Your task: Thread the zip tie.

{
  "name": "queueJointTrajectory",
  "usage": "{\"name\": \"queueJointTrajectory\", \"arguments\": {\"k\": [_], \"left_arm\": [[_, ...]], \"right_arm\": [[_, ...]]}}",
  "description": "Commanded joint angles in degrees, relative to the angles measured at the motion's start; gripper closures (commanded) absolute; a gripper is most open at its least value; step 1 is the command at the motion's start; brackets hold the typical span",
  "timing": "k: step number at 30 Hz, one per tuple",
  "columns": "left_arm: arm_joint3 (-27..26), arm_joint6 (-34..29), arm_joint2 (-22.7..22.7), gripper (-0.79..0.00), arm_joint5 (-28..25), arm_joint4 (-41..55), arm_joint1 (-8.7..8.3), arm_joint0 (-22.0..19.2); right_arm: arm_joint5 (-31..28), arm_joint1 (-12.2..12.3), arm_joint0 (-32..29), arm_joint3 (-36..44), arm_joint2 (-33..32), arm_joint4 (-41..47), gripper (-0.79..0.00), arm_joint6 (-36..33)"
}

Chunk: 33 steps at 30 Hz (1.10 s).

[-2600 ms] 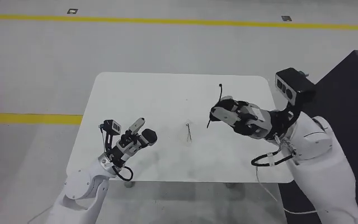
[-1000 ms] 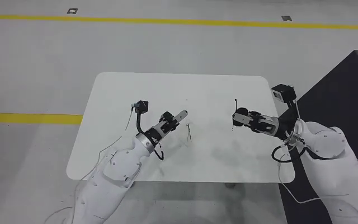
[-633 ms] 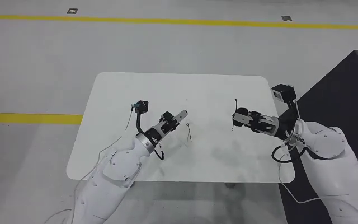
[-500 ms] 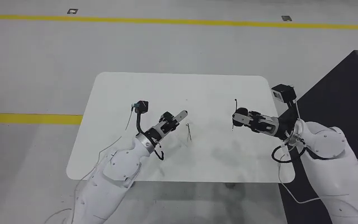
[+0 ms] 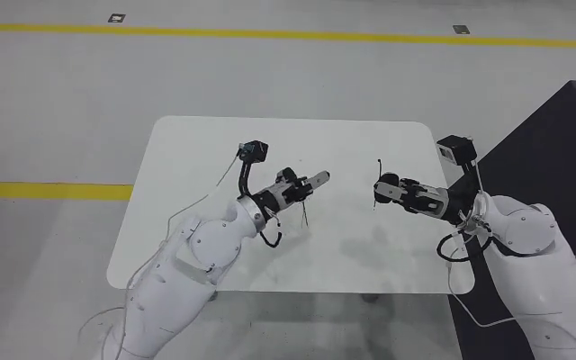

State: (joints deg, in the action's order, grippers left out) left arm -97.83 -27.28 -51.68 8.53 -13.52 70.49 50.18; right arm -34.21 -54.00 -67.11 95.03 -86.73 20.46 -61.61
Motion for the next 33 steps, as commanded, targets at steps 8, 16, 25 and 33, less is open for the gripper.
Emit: {"name": "queueJointTrajectory", "arguments": {"k": [8,16,25,33], "left_arm": [[20.65,-7.77,13.62,-0.785,15.01,9.72,7.72,-19.84],[24.17,-11.26,15.58,-0.785,16.64,11.92,9.13,-22.42],[25.86,-16.13,24.83,-0.785,33.81,-3.27,11.24,-26.41],[31.99,-18.67,29.87,-0.748,36.25,-3.57,15.99,-29.03]], "right_arm": [[0.00,0.00,0.00,0.00,0.00,0.00,0.000,0.00],[0.00,0.00,0.00,0.00,0.00,0.00,0.000,0.00],[0.00,0.00,0.00,0.00,0.00,0.00,0.000,0.00],[0.00,0.00,0.00,0.00,0.00,0.00,0.000,0.00]]}}
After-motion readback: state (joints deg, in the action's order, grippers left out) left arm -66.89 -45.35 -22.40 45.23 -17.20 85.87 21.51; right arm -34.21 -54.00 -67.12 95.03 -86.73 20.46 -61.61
